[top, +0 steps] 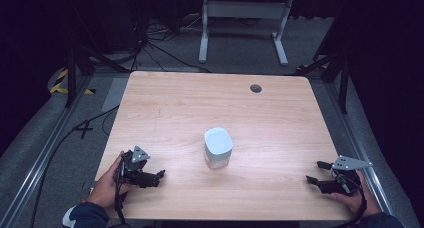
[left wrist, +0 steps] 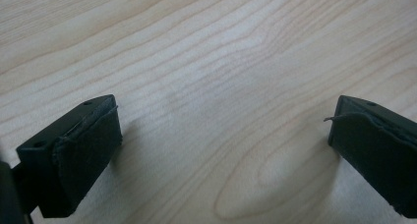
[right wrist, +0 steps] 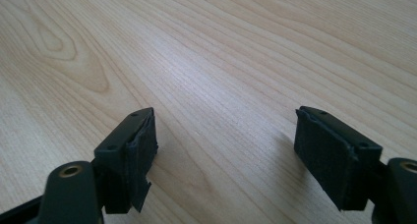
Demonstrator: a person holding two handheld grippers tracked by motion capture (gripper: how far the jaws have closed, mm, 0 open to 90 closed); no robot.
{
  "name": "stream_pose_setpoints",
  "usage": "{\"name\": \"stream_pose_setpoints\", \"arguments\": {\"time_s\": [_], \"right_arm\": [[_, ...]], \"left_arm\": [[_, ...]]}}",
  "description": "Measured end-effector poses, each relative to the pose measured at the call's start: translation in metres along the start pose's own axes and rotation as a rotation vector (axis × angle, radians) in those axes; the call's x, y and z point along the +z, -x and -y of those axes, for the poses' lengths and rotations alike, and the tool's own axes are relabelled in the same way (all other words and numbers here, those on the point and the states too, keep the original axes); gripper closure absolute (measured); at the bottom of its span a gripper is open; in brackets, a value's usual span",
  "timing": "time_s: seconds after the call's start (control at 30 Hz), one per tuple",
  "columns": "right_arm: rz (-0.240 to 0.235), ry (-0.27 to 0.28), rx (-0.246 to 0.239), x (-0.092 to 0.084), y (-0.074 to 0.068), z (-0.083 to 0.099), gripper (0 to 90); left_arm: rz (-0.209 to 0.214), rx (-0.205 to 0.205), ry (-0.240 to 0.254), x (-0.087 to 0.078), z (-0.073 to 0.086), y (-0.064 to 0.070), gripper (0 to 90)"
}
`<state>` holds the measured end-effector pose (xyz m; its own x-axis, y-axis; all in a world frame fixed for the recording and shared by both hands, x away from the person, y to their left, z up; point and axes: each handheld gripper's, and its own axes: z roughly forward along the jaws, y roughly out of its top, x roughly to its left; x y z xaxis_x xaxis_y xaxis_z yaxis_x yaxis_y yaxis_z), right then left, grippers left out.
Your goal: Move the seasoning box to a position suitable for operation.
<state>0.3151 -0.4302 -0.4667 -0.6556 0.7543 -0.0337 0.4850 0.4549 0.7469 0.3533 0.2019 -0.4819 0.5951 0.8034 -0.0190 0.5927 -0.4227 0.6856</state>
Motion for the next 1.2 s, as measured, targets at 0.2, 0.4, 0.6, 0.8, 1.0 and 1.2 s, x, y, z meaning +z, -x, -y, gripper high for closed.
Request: {"name": "stream_pose_setpoints", "arguments": {"time_s": [0.2, 0.4, 0.6, 0.8, 1.0, 1.2], "right_arm": [[0.001, 0.001, 0.002, 0.0, 0.0, 0.0, 24.0], [0.004, -0.002, 0.004, 0.0, -0.001, 0.0, 23.8], [-0.001, -0.023, -0.005, 0.001, -0.001, -0.006, 33.5], [-0.027, 0.029, -0.076, 0.003, -0.015, -0.028, 44.7], [-0.075, 0.084, -0.1, 0.004, -0.028, -0.048, 54.7], [-0.095, 0.094, -0.126, 0.015, -0.035, -0.056, 64.1]], "left_arm": [[-0.007, -0.005, -0.001, 0.005, -0.007, -0.006, 0.0], [0.04, 0.04, 0.003, 0.007, -0.008, -0.009, 0.2], [0.096, 0.111, -0.01, 0.011, -0.014, -0.014, 0.1], [0.143, 0.152, -0.004, 0.011, -0.022, -0.009, 20.5], [0.14, 0.154, 0.011, 0.01, -0.036, -0.006, 25.6], [0.154, 0.192, 0.105, 0.0, -0.063, 0.005, 34.6]]}}
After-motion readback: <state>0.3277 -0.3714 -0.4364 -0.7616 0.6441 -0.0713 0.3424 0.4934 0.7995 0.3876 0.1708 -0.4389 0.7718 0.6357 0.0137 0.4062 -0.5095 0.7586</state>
